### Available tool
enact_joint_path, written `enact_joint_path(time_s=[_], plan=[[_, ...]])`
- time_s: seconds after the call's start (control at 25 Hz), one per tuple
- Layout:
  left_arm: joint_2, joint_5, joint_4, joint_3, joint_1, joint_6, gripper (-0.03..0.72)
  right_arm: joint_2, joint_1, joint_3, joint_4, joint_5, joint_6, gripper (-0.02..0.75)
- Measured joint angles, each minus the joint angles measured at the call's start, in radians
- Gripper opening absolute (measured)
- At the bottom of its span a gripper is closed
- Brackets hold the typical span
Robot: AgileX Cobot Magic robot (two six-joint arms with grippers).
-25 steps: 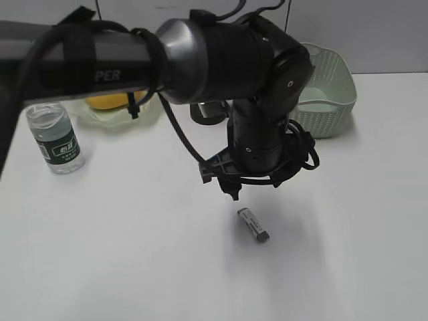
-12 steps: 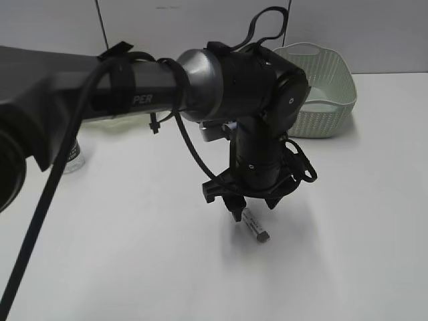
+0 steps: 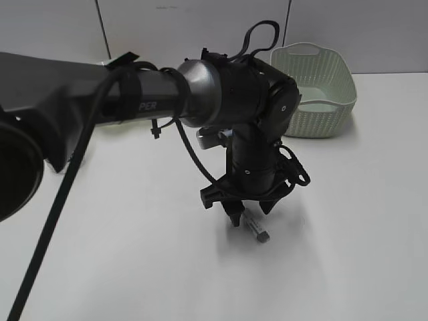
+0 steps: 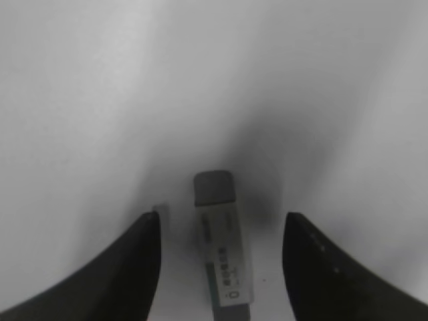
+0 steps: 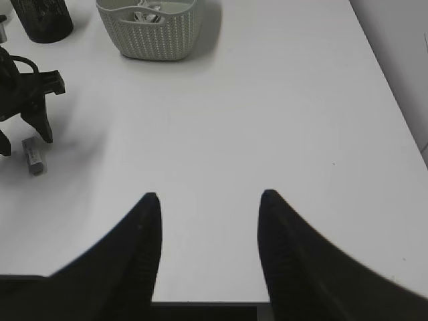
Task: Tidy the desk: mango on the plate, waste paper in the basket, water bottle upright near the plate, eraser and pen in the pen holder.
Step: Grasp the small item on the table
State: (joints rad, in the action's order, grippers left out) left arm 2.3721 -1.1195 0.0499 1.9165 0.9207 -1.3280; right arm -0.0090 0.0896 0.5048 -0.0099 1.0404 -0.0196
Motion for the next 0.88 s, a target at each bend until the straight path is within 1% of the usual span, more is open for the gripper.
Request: enact_joint_path(time_s=[0.28, 0.52, 0.6, 0.64, 0.76, 0.88], plan=[[0.011, -0.001, -0.005, 0.000, -0.005, 0.000, 0.428, 0.000, 0.000, 0.000, 0.000, 0.000, 0.000, 0.384], [0.025, 0.010, -0.034, 0.000, -0.009, 0.000, 0.389, 0.000, 0.000, 0.000, 0.000, 0.000, 0.000, 0.384], [0.025, 0.009, -0.034, 0.000, -0.009, 0.000, 0.354, 0.000, 0.000, 0.000, 0.000, 0.000, 0.000, 0.384], [0.025, 0.008, -0.034, 0.000, -0.009, 0.000, 0.316, 0.000, 0.000, 0.000, 0.000, 0.000, 0.000, 0.384], [0.025, 0.006, -0.034, 0.000, -0.009, 0.000, 0.150, 0.000, 0.000, 0.000, 0.000, 0.000, 0.000, 0.384], [0.023, 0.011, -0.025, 0.000, -0.009, 0.000, 0.152, 0.000, 0.000, 0.000, 0.000, 0.000, 0.000, 0.384]])
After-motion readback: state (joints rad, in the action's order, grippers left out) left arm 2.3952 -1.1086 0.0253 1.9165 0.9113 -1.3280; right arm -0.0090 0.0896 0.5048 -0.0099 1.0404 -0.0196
